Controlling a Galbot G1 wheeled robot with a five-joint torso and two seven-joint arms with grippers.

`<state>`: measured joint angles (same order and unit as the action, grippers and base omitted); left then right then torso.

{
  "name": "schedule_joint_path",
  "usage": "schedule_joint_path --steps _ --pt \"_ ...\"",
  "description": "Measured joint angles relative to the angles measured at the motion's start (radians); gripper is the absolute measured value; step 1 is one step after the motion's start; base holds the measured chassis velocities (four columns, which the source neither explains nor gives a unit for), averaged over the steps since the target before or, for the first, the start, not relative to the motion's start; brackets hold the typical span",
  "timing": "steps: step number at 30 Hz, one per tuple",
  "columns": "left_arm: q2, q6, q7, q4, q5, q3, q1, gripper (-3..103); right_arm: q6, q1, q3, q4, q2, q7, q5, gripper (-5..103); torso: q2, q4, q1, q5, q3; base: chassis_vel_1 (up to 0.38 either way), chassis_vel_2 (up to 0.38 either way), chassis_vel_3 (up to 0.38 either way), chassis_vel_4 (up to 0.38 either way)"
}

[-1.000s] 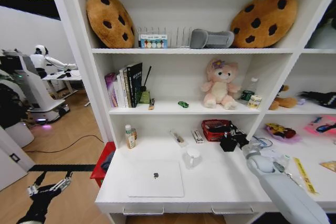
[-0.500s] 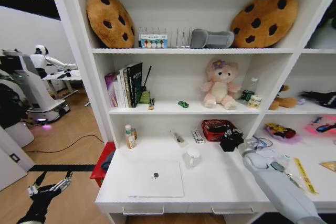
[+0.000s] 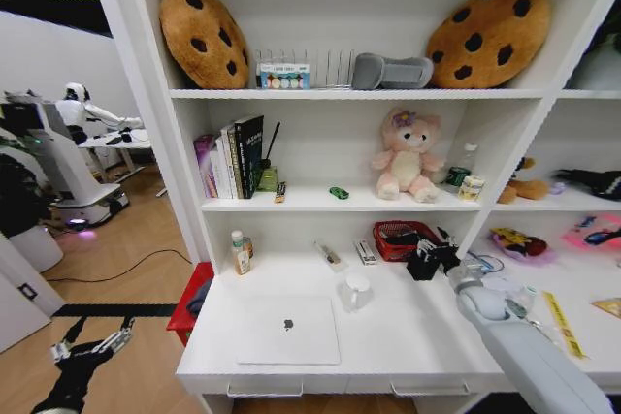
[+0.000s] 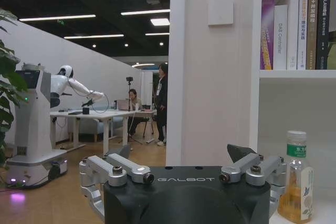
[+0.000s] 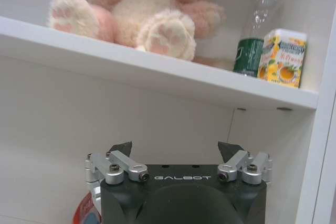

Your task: Organize the objects on the table.

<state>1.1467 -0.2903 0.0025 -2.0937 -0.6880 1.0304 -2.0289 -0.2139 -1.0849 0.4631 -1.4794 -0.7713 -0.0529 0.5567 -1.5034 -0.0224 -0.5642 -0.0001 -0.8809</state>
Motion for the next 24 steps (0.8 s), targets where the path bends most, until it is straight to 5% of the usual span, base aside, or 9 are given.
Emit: schedule_joint_path --steps 6,24 --pt "0.0 0.0 0.0 0.0 0.0 0.0 0.0 100 -0.011 -0.264 0.168 -0.219 -0.047 -0.041 -0.018 100 0.0 -0.0003 0.0 0.0004 0.0 0.0 0.0 0.0 0.0" --pt "0.0 0.0 0.0 0.0 0.0 0.0 0.0 100 -0.068 -0.793 0.531 -0.584 -0.212 -0.055 -0.024 100 0.0 -0.0001 0.0 -0.0001 0.0 0.0 0.0 0.0 0.0"
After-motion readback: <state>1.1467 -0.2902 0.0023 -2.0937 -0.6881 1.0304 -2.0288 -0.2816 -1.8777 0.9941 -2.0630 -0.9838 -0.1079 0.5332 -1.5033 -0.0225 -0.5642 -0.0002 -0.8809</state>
